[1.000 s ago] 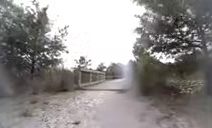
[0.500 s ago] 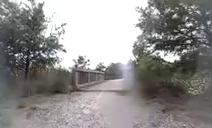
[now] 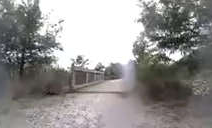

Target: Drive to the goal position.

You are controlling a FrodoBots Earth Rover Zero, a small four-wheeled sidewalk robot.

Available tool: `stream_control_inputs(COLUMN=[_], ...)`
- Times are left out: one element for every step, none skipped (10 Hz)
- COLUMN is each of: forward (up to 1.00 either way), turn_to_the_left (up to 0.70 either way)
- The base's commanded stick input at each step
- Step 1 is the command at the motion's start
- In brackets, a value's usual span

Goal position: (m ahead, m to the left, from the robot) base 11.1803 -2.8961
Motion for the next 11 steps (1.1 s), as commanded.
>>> stream_control_inputs(forward=[0.60,0.60,0.60,0.60,0.60,0.60,0.60,0.60,0.60,0.60,0.60], turn_to_the_left=[0.00,0.00,0.00,0.00,0.00,0.00,0.00,0.00,0.00,0.00,0.00])
